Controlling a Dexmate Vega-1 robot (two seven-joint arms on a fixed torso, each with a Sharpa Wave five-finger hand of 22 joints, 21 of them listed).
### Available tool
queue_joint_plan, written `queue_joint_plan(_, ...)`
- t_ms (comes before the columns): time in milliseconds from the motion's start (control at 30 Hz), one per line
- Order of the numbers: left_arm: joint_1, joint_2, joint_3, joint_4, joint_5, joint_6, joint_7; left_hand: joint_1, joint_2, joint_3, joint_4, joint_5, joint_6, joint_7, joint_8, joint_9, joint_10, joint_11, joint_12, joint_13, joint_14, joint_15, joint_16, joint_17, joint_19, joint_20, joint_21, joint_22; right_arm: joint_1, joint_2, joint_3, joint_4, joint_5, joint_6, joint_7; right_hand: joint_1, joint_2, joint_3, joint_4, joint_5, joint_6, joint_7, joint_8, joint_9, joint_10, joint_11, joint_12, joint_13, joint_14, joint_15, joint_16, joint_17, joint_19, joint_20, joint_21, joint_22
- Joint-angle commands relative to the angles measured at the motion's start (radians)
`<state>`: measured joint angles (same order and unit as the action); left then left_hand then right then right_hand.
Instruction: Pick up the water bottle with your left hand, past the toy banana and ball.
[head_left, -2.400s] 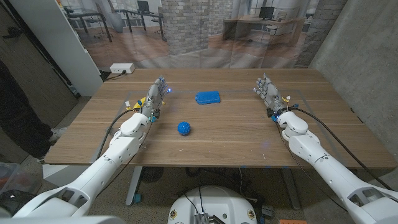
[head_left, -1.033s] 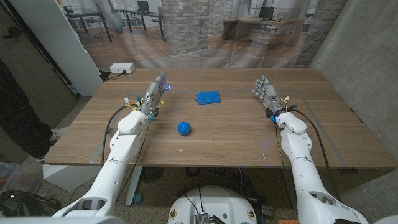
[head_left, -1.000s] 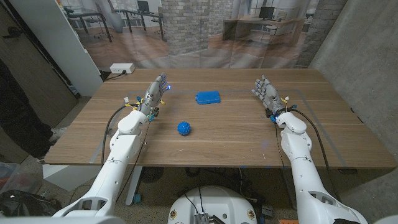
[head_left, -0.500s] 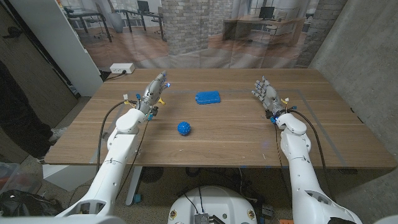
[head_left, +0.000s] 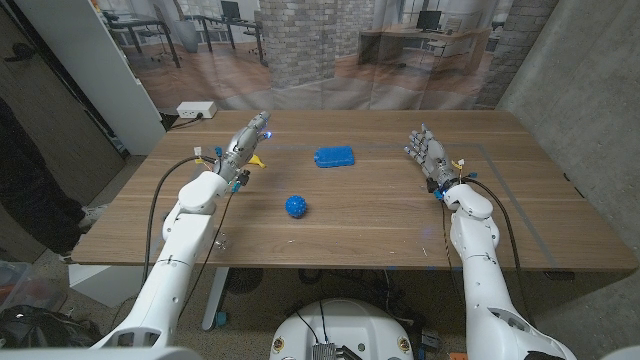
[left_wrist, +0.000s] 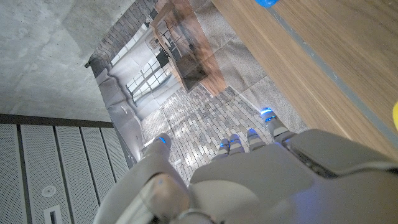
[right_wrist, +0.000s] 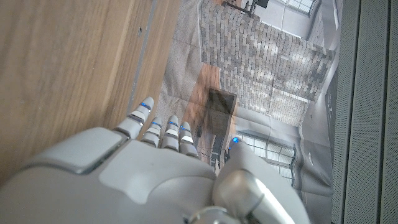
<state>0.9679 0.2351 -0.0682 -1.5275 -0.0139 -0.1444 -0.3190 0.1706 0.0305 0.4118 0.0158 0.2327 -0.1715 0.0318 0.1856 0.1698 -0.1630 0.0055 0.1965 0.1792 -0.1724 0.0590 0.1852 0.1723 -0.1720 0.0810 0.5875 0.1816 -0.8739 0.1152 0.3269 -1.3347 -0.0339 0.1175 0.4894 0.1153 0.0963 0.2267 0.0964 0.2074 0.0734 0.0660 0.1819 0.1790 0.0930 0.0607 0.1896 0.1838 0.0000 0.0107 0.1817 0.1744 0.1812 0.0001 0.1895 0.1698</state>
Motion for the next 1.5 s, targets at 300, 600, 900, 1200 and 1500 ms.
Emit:
queue_joint_plan(300, 0.051, 0.072, -0.031, -0.145, 0.058, 0.027, -0.058, 0.035, -0.01, 0.004, -0.03, -0.004, -0.036, -0.006, 0.004, 0.005, -0.004, 0.01, 0.002, 0.005, -0.016, 0.008, 0.001, 0.002, -0.04, 0.014, -0.009, 0.001, -0.027, 0.023, 0.009, -0.033, -0.005, 0.013, 0.004, 0.006, -0.003, 0.008, -0.002, 0.002, 0.01, -0.002, 0.008, 0.003, 0.009, 0.006, 0.004, 0.004, -0.002, 0.01, 0.004, 0.004, 0.007, 0.003, 0.004, 0.002)
queue_joint_plan(600, 0.082, 0.099, -0.054, -0.206, 0.063, 0.054, -0.094, 0.047, -0.014, 0.004, -0.042, -0.005, -0.034, -0.007, 0.005, 0.005, -0.005, 0.01, 0.002, 0.006, -0.018, 0.011, 0.001, 0.002, -0.04, 0.017, -0.013, 0.002, -0.036, 0.028, 0.007, -0.051, -0.001, 0.014, 0.005, 0.005, -0.003, 0.008, -0.002, 0.002, 0.01, -0.002, 0.008, 0.003, 0.01, 0.005, 0.005, 0.004, -0.002, 0.01, 0.004, 0.004, 0.006, 0.003, 0.004, 0.002)
queue_joint_plan(900, 0.119, 0.127, -0.08, -0.266, 0.07, 0.079, -0.127, 0.056, -0.017, 0.004, -0.051, -0.007, -0.033, -0.008, 0.005, 0.006, -0.005, 0.011, 0.002, 0.006, -0.019, 0.012, 0.001, 0.002, -0.039, 0.017, -0.016, 0.002, -0.044, 0.031, 0.004, -0.06, 0.0, 0.011, 0.005, 0.005, -0.004, 0.008, -0.003, 0.002, 0.01, -0.002, 0.008, 0.003, 0.01, 0.005, 0.005, 0.004, -0.002, 0.011, 0.004, 0.004, 0.007, 0.004, 0.004, 0.002)
queue_joint_plan(1200, 0.145, 0.147, -0.101, -0.311, 0.076, 0.087, -0.155, 0.067, -0.022, 0.003, -0.062, -0.009, -0.027, -0.013, 0.005, 0.006, -0.005, -0.006, 0.002, 0.006, -0.021, 0.012, 0.001, 0.003, -0.039, 0.021, -0.02, 0.003, -0.045, 0.033, 0.001, -0.057, 0.003, 0.016, 0.008, 0.005, -0.004, 0.008, -0.003, 0.002, 0.01, -0.001, 0.008, 0.003, 0.011, 0.007, 0.005, 0.004, -0.002, 0.01, 0.004, 0.004, 0.007, 0.003, 0.004, 0.002)
queue_joint_plan(1500, 0.157, 0.173, -0.116, -0.344, 0.084, 0.097, -0.191, 0.075, -0.024, 0.001, -0.07, -0.011, -0.023, -0.018, 0.005, 0.006, -0.005, -0.029, 0.003, 0.006, -0.022, 0.011, 0.002, 0.003, -0.037, 0.022, -0.024, 0.005, -0.045, 0.032, 0.0, -0.057, 0.004, 0.017, 0.007, 0.004, -0.004, 0.008, -0.003, 0.002, 0.01, -0.002, 0.008, 0.003, 0.012, 0.007, 0.005, 0.004, -0.001, 0.011, 0.004, 0.004, 0.007, 0.003, 0.004, 0.002)
